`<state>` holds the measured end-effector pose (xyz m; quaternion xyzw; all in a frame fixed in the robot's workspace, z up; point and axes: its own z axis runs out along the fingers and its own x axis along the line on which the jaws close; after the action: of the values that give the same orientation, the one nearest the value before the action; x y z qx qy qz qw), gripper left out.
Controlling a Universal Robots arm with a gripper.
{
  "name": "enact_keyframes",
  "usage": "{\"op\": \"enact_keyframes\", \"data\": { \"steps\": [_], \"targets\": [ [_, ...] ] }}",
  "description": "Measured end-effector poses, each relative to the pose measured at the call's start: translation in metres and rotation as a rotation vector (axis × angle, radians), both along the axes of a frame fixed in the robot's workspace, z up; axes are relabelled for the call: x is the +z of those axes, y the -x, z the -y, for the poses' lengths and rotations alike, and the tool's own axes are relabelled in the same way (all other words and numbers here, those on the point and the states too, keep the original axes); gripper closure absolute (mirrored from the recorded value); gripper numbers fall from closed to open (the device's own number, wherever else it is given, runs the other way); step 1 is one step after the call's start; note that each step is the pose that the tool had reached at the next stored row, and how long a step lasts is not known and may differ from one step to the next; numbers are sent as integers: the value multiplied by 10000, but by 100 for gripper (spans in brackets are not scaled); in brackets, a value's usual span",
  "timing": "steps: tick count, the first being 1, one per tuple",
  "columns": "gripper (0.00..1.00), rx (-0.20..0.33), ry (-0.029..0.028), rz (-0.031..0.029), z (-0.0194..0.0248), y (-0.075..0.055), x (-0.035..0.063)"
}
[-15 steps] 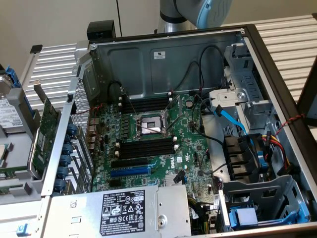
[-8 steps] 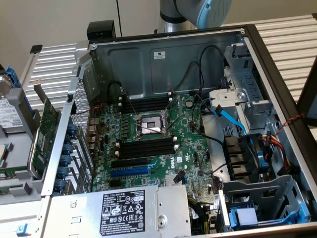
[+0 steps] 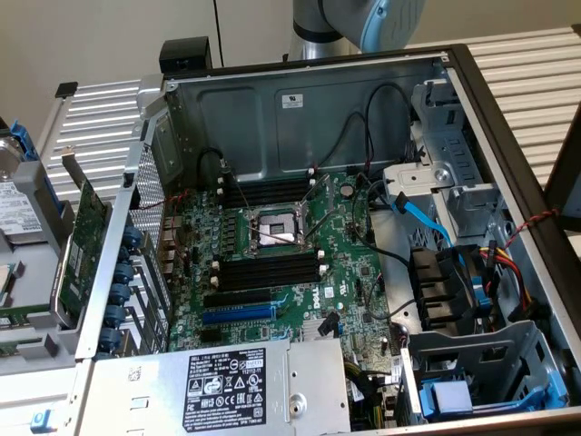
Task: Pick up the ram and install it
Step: 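Pick up the ram and move it above insertion slot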
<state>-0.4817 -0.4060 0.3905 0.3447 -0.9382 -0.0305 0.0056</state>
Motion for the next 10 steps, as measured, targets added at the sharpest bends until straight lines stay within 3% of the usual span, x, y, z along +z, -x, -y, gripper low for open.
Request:
{"op": "enact_keyframes", "data": {
  "steps": [10],
  "targets": [
    [90,1823,0,0,-1,1,0]
  ]
}}
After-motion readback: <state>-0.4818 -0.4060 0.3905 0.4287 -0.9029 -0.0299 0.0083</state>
